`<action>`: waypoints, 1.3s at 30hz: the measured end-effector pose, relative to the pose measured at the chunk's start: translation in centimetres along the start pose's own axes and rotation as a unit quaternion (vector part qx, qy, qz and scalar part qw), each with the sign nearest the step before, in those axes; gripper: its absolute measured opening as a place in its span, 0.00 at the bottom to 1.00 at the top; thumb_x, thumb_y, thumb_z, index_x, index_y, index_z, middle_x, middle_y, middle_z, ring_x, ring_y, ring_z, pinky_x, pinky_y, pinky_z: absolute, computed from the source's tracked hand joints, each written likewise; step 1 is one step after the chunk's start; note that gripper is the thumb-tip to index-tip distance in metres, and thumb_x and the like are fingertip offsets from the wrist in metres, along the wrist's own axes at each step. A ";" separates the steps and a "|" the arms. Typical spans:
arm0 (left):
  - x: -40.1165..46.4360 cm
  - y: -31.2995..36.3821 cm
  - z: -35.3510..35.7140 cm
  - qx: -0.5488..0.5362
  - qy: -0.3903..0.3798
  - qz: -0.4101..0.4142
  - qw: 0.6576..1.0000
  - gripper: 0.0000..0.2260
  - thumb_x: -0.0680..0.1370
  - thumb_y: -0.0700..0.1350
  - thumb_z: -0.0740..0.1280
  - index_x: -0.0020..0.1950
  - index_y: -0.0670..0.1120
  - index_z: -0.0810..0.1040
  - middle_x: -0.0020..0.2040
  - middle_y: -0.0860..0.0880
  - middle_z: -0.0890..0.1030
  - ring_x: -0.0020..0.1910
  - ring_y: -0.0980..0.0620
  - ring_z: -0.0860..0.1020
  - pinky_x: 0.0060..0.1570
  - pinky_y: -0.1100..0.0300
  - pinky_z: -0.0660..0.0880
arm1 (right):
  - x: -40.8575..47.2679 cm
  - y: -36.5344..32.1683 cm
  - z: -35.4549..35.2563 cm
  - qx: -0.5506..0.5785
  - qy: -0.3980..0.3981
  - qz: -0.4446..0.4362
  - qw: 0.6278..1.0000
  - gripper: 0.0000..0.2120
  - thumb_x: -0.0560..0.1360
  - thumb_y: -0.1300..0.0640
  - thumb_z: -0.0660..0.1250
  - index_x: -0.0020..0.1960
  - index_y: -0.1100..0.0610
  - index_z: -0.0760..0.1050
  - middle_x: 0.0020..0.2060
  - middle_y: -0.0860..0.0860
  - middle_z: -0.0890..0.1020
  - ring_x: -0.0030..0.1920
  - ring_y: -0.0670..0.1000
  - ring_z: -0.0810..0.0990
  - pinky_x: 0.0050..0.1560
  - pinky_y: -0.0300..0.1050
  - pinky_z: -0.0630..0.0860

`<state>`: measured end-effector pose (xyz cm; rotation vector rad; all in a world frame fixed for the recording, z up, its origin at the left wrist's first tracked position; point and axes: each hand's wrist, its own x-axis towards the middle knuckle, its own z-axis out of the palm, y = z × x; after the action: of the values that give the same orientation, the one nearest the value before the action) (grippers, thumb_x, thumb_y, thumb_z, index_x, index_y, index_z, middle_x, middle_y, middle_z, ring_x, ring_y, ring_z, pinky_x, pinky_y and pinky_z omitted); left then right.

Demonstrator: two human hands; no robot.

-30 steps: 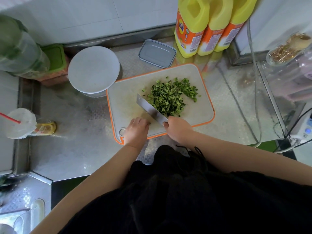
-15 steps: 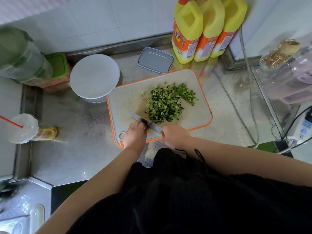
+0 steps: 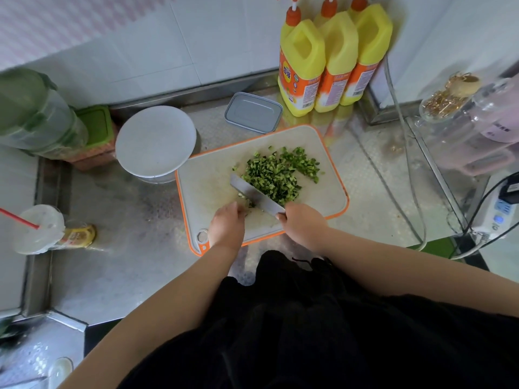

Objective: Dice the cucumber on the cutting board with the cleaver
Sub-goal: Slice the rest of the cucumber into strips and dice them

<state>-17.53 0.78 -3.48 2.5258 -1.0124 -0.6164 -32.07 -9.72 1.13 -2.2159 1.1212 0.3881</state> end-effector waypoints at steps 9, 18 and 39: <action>-0.5 0.9 -1.1 0.232 0.063 0.269 0.933 0.36 0.70 0.35 0.58 0.78 0.47 0.55 0.77 0.50 0.60 0.73 0.44 0.60 0.71 0.48 0.60 | -0.6 -0.7 -2.5 0.247 -0.023 0.067 0.966 0.20 0.77 0.53 0.61 0.28 0.57 0.63 0.19 0.50 0.66 0.21 0.49 0.67 0.31 0.44 0.66; -1.0 0.8 -2.3 0.084 0.100 0.137 0.982 0.24 0.80 0.38 0.59 0.76 0.44 0.62 0.74 0.47 0.65 0.73 0.45 0.60 0.72 0.51 0.56 | -2.4 0.3 -4.1 0.097 0.047 0.001 0.994 0.15 0.79 0.46 0.58 0.47 0.59 0.66 0.34 0.51 0.73 0.35 0.53 0.73 0.38 0.46 0.68; -1.4 3.0 -2.1 0.238 -0.075 0.113 0.962 0.23 0.82 0.58 0.40 0.78 0.62 0.48 0.79 0.58 0.39 0.77 0.49 0.37 0.74 0.43 0.38 | -5.0 3.7 -2.4 -0.089 0.095 -0.116 0.985 0.20 0.77 0.49 0.62 0.60 0.61 0.62 0.47 0.56 0.78 0.44 0.58 0.79 0.39 0.49 0.72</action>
<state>-19.06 0.08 0.03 2.7257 -1.6485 -0.5556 -38.03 -9.86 4.07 -2.5529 0.9366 0.1869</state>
